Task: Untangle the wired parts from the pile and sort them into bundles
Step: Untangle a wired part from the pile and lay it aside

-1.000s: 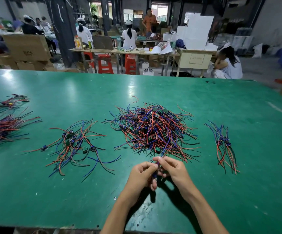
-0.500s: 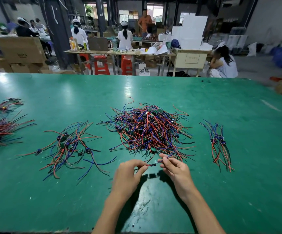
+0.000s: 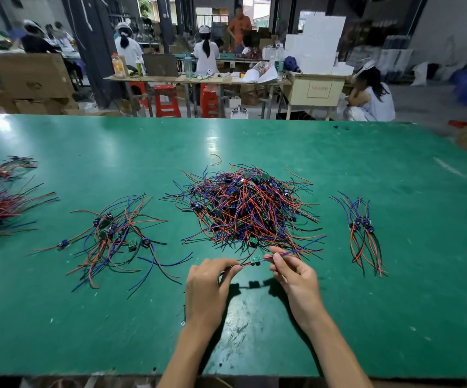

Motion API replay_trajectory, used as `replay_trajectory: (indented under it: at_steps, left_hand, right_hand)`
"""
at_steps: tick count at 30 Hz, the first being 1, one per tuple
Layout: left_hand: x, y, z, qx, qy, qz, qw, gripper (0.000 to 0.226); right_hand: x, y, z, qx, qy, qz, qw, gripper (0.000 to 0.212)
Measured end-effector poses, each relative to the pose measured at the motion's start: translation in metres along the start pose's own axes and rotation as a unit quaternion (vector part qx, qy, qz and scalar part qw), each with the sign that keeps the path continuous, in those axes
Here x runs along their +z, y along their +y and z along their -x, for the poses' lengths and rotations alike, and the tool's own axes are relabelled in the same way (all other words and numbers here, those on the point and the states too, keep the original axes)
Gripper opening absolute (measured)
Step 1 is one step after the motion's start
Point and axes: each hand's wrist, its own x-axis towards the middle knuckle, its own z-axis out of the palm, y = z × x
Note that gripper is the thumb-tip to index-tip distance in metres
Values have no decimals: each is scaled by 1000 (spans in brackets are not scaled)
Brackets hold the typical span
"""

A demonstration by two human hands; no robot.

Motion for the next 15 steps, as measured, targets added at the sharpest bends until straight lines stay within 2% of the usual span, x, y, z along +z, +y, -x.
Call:
replay_trajectory:
  at_steps: [3, 7, 10, 15]
  left_hand:
    - [1, 0, 2, 36, 13, -36, 999, 9]
    - [3, 0, 3, 42, 25, -75, 996, 26]
    - [4, -1, 3, 23, -7, -82, 996, 38]
    - [4, -5, 4, -47, -53, -31, 997, 30]
  right_hand:
    - [-1, 0, 1, -1, 2, -1, 1000, 31]
    - [1, 0, 1, -1, 20, -10, 1000, 26]
    - [1, 0, 1, -2, 36, -18, 999, 29]
    - [0, 0, 1, -13, 52, -10, 999, 28]
